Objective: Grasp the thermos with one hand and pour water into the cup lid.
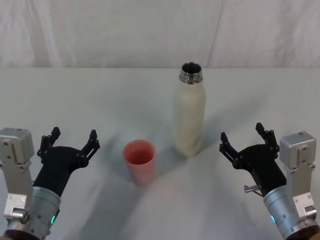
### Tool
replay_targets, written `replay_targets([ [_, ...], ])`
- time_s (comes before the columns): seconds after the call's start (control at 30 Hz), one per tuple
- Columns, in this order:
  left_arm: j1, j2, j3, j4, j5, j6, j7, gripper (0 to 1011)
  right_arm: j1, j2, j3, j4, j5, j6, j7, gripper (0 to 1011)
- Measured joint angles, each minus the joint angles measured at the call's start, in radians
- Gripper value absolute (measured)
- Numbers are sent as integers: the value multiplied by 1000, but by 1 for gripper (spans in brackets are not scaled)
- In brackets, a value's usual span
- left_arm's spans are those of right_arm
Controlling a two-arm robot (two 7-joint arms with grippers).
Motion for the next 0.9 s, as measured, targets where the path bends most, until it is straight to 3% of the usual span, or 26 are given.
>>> replay_targets([
  [0.33,0,0,0,0,0,0,0,1001,22,-6,2,39,3,12,5,1001],
  [0.9,0,0,0,0,0,0,0,1001,10,-26,8,31,-28,6,-34,1002],
])
